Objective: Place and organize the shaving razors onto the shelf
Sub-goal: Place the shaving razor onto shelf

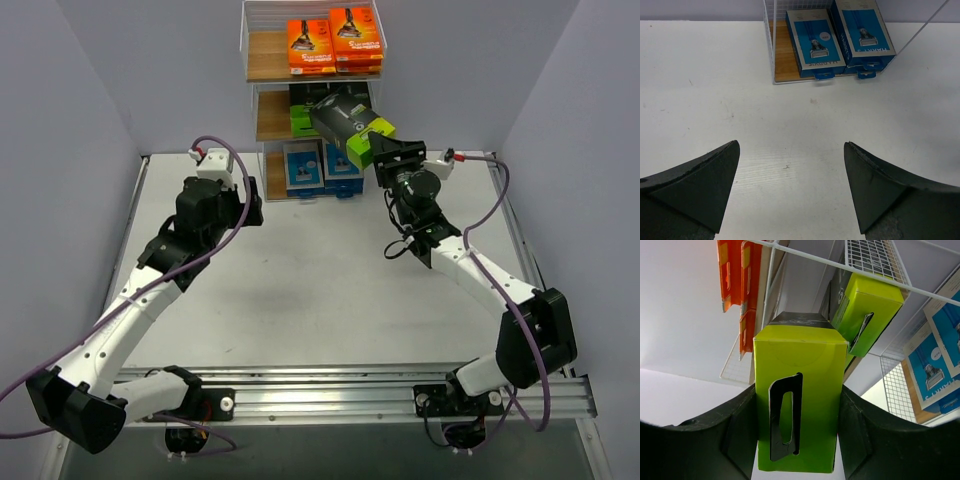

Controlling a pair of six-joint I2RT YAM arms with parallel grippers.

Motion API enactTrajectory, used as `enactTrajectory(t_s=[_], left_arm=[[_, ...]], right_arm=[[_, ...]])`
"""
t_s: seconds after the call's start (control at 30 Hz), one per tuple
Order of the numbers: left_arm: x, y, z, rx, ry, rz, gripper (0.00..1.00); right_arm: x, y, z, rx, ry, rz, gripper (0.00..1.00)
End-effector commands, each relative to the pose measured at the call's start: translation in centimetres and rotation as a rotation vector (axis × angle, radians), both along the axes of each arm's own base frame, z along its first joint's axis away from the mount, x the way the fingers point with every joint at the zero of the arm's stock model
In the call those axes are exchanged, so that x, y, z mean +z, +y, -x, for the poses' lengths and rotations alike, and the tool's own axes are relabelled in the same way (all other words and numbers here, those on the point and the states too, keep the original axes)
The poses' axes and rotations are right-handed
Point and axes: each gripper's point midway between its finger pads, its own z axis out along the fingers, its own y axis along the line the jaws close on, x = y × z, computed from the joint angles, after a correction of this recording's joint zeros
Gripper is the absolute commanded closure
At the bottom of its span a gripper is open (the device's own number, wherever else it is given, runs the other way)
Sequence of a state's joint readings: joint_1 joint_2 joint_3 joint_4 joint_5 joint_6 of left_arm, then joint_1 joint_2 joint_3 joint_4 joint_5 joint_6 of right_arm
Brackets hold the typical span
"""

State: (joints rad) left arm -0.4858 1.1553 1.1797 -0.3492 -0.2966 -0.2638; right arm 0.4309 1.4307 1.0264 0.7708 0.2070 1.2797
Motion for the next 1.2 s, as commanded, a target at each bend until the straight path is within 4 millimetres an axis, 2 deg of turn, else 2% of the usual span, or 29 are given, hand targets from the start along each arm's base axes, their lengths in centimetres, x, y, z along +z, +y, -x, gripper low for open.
enactTrajectory(t_s=[0.0, 0.07, 0.2, 0.5, 0.53, 0.8, 0.97, 1.03, 1.17], left_arm=[[2.1, 0.4, 0.2, 0.015, -0.056, -0.007, 0.06], [2.1, 0.4, 0.3, 0.016, -0.057, -0.01, 0.06], [2.1, 0.1, 0.4, 0.011, -0.058, -0.016, 0.06], [2.0, -0.8, 0.8, -0.014, -0.061, -0.036, 0.06], [1.9, -0.8, 0.8, -0.008, -0.062, -0.044, 0.06], [2.2, -1.5, 1.2, -0.027, -0.072, -0.048, 0.06], [2.1, -1.7, 1.4, -0.031, -0.073, -0.055, 0.06], [2.1, -1.8, 1.5, -0.035, -0.073, -0.061, 0.06], [2.1, -2.0, 1.5, -0.036, -0.076, -0.067, 0.06]], right_arm=[[6.9, -1.4, 0.9, -0.088, -0.226, -0.157, 1.0], [6.9, -1.7, 1.0, -0.139, -0.248, -0.187, 1.0], [6.7, -1.1, 1.0, -0.184, -0.271, -0.214, 1.0], [6.5, -0.3, -0.5, -0.25, -0.318, -0.318, 1.0], [6.1, -0.3, -0.9, -0.272, -0.304, -0.318, 1.0], [7.3, 0.3, -1.1, -0.363, -0.294, -0.332, 1.0], [7.2, 0.6, -1.7, -0.441, -0.26, -0.315, 1.0], [7.3, 1.2, -2.0, -0.471, -0.246, -0.296, 0.95], [7.2, 1.5, -2.7, -0.515, -0.228, -0.307, 0.96]])
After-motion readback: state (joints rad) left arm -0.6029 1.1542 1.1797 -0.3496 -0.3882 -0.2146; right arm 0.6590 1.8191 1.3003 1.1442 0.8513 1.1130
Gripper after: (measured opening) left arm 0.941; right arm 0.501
